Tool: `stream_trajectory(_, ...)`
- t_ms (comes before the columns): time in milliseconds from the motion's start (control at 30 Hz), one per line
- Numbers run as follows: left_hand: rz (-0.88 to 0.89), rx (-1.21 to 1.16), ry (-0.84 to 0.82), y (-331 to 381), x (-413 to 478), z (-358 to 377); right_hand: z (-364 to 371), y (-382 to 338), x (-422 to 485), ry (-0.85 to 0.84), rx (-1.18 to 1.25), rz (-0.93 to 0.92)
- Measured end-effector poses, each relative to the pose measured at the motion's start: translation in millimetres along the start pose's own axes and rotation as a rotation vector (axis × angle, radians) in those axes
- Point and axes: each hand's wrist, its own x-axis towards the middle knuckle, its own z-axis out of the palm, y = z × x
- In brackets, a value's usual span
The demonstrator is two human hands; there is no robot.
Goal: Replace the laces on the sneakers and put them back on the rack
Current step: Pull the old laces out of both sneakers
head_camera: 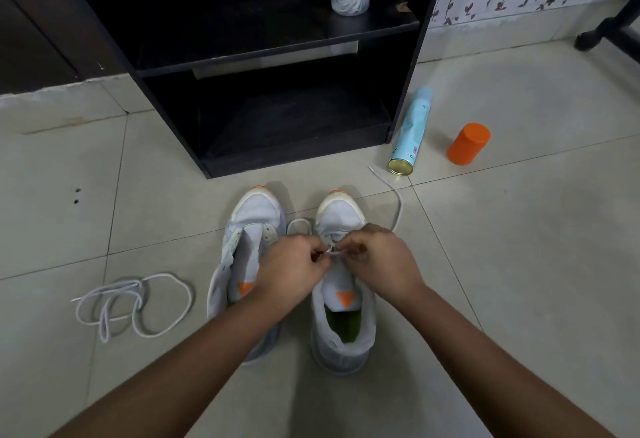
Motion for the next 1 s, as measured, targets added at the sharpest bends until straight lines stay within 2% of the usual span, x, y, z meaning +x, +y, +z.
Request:
stream_trajectory(100, -0.001, -0.161, 0.024, -3.6, -0.4, 3.6, 5.5, -6.9, 4.0, 0.095, -0.230, -0.118)
stream_trajectory(200, -0.038, -0.266, 0.059, -5.8, -3.3, 5.8, 9.6, -8.4, 1.8, 0.125, -0.294, -0.185)
stream_trajectory(233, -0.059, -0.294, 0.066, -7.9, -3.7, 6.1, 9.2, -4.9, 1.8, 0.144, -0.250, -0.138)
stream_trajectory(333, -0.073, -0.312, 0.071, -12.2, -3.6, 6.3, -1.5, 18.8, 4.3, 0.200, 0.032, 0.262)
stream_trajectory(400, -0.063, -0.306, 0.075, -11.7, -4.7, 6.5, -4.8, 35.4, 3.6, 0.177, 0.058, 0.369)
stream_trajectory(433, -0.057, -0.301, 0.079, -11.3, -4.7, 6.6, -4.4, 37.2, 2.5, 0.171, 0.042, 0.336)
stream_trajectory(500, -0.051, -0.299, 0.082, -11.4, -4.3, 7.1, -0.5, 28.4, 0.8, 0.181, 0.001, 0.139)
stream_trajectory(567, -0.044, -0.306, 0.088, -11.2, -3.9, 7.5, 4.2, 10.1, -1.8, 0.163, -0.112, -0.088)
stream_trajectory(633, -0.027, -0.300, 0.091, -11.6, -3.8, 7.8, 8.8, -5.1, -3.4, 0.151, -0.242, -0.222)
stream_trajectory(867, -0.012, -0.327, 0.090, -13.4, -4.8, 8.0, 12.2, -3.0, -1.6, 0.216, -0.328, -0.281)
stream_trajectory(933, -0.031, -0.348, 0.083, -13.8, -5.3, 8.6, 7.2, 4.2, -0.2, 0.259, -0.288, -0.199)
stream_trajectory(1000, -0.052, -0.369, 0.072, -15.4, -5.5, 8.5, -3.6, 17.3, 3.3, 0.351, -0.214, -0.009)
